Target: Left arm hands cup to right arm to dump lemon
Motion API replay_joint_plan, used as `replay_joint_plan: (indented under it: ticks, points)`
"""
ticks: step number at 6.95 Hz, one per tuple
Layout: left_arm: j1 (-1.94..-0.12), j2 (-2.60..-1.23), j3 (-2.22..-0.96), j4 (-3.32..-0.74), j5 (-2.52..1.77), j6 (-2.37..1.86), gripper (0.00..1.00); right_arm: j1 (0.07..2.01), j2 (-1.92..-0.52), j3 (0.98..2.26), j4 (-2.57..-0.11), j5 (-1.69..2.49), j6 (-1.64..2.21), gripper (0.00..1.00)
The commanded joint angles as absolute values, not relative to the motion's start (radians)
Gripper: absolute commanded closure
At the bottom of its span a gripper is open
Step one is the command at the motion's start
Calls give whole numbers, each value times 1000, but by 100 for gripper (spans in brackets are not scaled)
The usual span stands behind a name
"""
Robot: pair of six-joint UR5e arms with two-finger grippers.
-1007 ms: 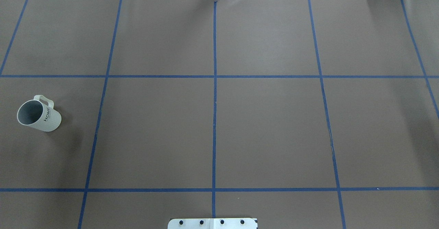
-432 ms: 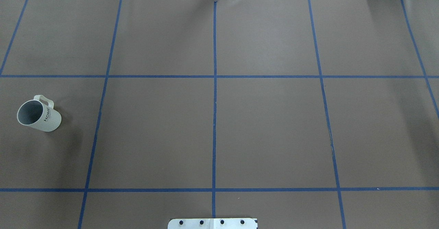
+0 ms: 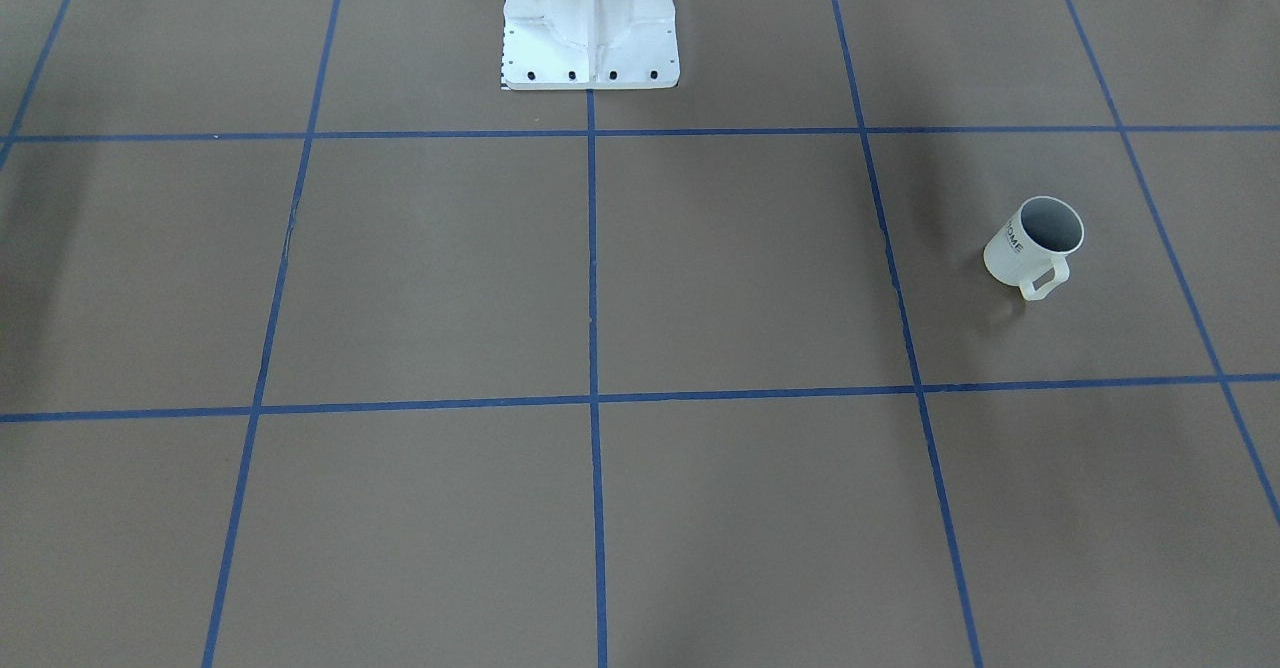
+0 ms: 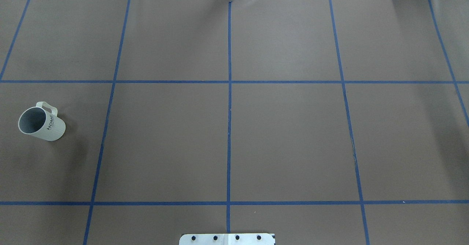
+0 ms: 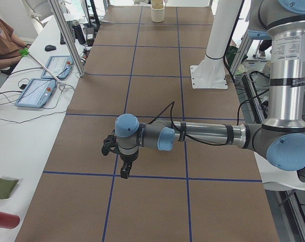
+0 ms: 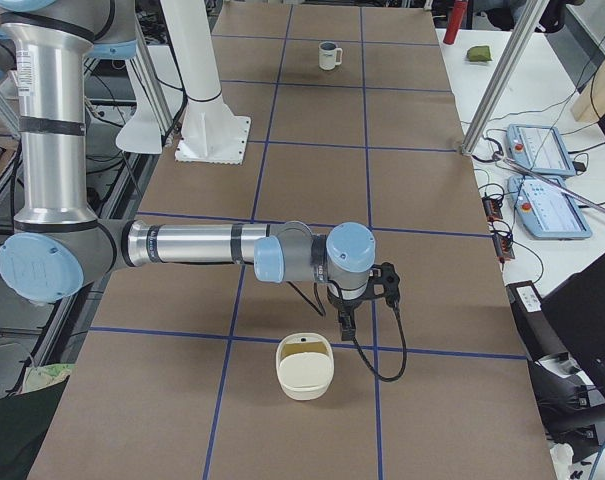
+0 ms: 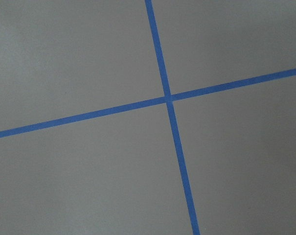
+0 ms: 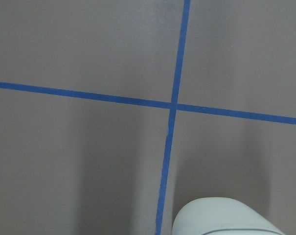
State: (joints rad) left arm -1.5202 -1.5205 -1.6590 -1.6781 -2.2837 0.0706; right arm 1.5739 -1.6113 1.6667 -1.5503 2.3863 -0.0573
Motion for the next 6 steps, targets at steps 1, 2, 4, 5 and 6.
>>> replay_joint_plan:
  ticks: [1, 2, 4, 5, 6]
  points:
    - [-1520, -1522, -1658, -1678, -2283, 71, 0, 1574, -1611, 1666, -1549, 2387, -57, 0]
    - [-1520, -1522, -1658, -1678, -2283, 71, 0, 1574, -1611, 1667, -1549, 2388, -57, 0]
    - [-1520, -1522, -1658, -1678, -2283, 71, 0, 1575, -1611, 1671, -1549, 2388, -55, 0]
    - [-1520, -1528, -1654, -1677, -2281, 71, 0, 1575, -1611, 1671, -1549, 2388, -55, 0]
    - [-1520, -1529, -1652, -1677, -2281, 71, 0, 1574, -1611, 1671, -1549, 2390, -55, 0]
